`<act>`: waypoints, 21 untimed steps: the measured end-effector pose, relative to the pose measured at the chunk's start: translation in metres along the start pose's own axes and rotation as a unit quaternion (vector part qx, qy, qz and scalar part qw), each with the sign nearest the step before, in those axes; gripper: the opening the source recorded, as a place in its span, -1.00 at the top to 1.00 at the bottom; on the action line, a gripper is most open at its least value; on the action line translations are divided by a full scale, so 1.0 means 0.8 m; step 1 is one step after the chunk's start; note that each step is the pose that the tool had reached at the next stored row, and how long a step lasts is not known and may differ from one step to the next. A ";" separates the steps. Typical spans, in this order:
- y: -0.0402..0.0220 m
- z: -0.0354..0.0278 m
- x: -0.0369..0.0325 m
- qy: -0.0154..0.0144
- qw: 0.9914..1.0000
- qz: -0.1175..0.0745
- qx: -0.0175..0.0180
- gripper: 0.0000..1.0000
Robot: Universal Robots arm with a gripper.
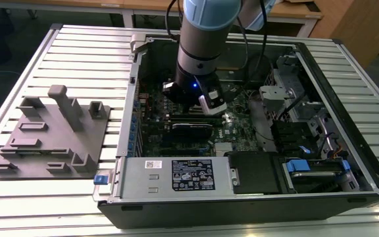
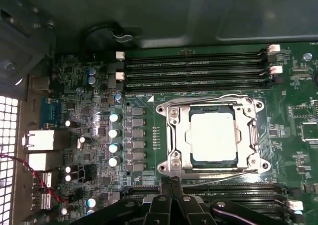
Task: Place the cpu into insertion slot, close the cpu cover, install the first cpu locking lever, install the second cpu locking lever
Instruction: 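Install the second cpu locking lever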
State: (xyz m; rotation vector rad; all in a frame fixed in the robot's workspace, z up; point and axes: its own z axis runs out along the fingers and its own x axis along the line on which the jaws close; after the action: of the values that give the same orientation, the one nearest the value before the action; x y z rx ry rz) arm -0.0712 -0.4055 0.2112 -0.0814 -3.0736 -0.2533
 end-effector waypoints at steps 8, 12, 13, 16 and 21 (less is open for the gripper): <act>-0.0075 0.0034 -0.0004 0.001 1.000 -0.001 -0.009 0.80; -0.0103 0.0033 -0.0004 0.001 1.000 -0.001 -0.012 0.80; -0.0104 0.0035 -0.0004 0.001 1.000 -0.001 -0.014 0.80; -0.0109 0.0042 0.0002 0.001 1.000 -0.002 -0.024 0.80; -0.0153 0.0049 0.0012 0.002 0.999 -0.003 -0.033 0.80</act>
State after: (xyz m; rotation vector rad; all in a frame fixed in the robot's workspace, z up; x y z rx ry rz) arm -0.0731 -0.4169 0.2053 -0.0749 -3.0621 -0.3552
